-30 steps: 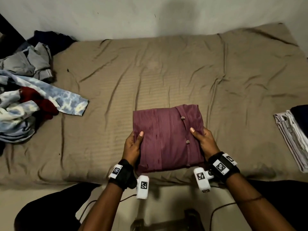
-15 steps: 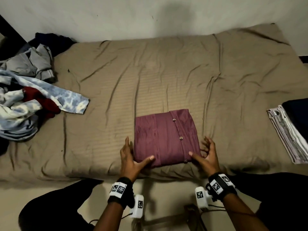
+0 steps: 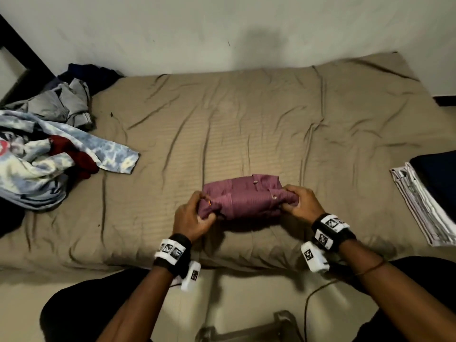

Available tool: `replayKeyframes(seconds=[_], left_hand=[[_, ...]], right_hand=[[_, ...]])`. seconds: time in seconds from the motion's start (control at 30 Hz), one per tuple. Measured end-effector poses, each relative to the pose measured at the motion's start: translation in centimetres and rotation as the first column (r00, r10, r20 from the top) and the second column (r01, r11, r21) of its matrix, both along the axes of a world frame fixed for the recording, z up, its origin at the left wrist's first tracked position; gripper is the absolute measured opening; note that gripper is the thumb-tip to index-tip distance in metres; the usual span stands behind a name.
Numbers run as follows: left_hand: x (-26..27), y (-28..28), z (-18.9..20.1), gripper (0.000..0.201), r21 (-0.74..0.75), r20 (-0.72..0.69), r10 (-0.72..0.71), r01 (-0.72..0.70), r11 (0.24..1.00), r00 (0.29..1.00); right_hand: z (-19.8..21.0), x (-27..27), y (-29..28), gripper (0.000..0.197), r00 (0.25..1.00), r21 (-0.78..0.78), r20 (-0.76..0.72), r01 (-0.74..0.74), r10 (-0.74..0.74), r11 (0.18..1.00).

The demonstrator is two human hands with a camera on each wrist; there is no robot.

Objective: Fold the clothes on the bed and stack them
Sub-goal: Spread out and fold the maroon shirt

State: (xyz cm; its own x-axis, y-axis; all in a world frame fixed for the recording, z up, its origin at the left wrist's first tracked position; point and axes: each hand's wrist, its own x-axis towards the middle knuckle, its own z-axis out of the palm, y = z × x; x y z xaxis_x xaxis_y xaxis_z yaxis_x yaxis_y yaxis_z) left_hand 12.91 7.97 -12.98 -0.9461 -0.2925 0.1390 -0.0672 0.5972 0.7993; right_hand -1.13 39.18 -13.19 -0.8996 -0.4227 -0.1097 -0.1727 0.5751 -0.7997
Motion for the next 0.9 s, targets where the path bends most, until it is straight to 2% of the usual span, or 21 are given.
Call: replayKeyframes(seconds=[0.07,0.1,0.17,0.23,0.3,0.33,0.37,0.43,0.5,0.53,0.6,0.67,0.7,0.77,0.83,0.9], left_hand=[[-1.9,-0.8,4.1,0.036,0.241,-0.094,0.091,-0.066,0.968,0.991],[-2.9,-1.1,5.7,0.037,0.342,-0.112,0.102,-0.058,0.938,0.988],[-4.7,-1.4,8.2,0.036,0.477,-0.092,0.098,-0.043,0.878,0.991],[-6.2,-1.6,8.7,0.023,0.62,0.007,0.093,-0.077,0.781,0.996],[-7.2,-2.0,7.3,0.018,0.716,0.155,0.068,-0.16,0.679,0.986],[-7.6,-2.2,5.9,0.015,0.728,0.233,0.049,-0.208,0.653,0.971],[-8.1,-2.3,4.3,0.012,0.717,0.303,0.031,-0.25,0.651,0.952],[-9.0,-2.7,0.5,0.018,0.628,0.425,0.037,-0.324,0.708,0.905],[-9.7,-3.0,-3.0,0.055,0.473,0.509,0.067,-0.344,0.811,0.858],[-9.9,-3.1,-4.0,0.07,0.359,0.54,0.085,-0.321,0.877,0.837],[-9.6,-2.7,-4.8,0.086,0.067,0.549,0.157,-0.231,0.971,0.821],[-8.4,-1.4,-3.4,0.087,-0.199,0.422,0.242,-0.171,0.965,0.873],[-7.5,-0.2,-2.2,0.083,-0.275,0.327,0.254,-0.165,0.947,0.91],[-5.0,2.6,-0.3,0.076,-0.296,0.228,0.193,-0.121,0.947,0.954],[-2.7,5.3,0.2,0.081,-0.369,0.266,0.114,-0.008,0.929,0.957],[-1.4,7.0,-0.9,0.078,-0.511,0.368,0.073,0.136,0.849,0.927]], right_hand=[[3.1,-1.7,-0.7,0.013,0.992,-0.143,0.074,0.111,-0.101,0.983],[4.5,-2.3,-1.1,0.017,0.983,-0.213,0.131,0.153,-0.127,0.965],[6.4,-3.0,-1.7,0.038,0.96,-0.309,0.263,0.183,-0.101,0.933],[7.2,-3.3,-2.1,0.019,0.909,-0.383,0.413,0.233,-0.06,0.894],[5.5,-4.0,-2.2,0.065,0.843,-0.368,0.531,0.317,-0.082,0.874],[4.2,-4.2,-2.4,0.073,0.817,-0.354,0.569,0.346,-0.093,0.869],[3.0,-4.4,-2.6,0.071,0.791,-0.288,0.593,0.382,-0.149,0.878],[-0.2,-4.6,-3.1,0.058,0.747,-0.203,0.635,0.409,-0.198,0.89],[-3.5,-4.7,-3.5,0.045,0.737,-0.066,0.612,0.408,-0.286,0.911],[-5.0,-4.8,-3.5,0.051,0.76,0.012,0.555,0.399,-0.338,0.917],[-6.3,-4.6,-3.5,0.063,0.826,0.169,0.369,0.39,-0.425,0.905],[-5.5,-3.0,-3.4,0.054,0.892,0.262,0.104,0.401,-0.439,0.878],[-4.7,-1.8,-3.3,0.052,0.909,0.268,-0.059,0.413,-0.413,0.87],[-3.3,1.6,-3.2,0.055,0.889,0.228,-0.33,0.402,-0.317,0.887],[-2.5,5.2,-4.0,0.066,0.912,0.269,-0.371,0.286,-0.175,0.92],[-2.6,7.7,-5.2,0.077,0.949,0.431,-0.314,0.143,0.0,0.891]])
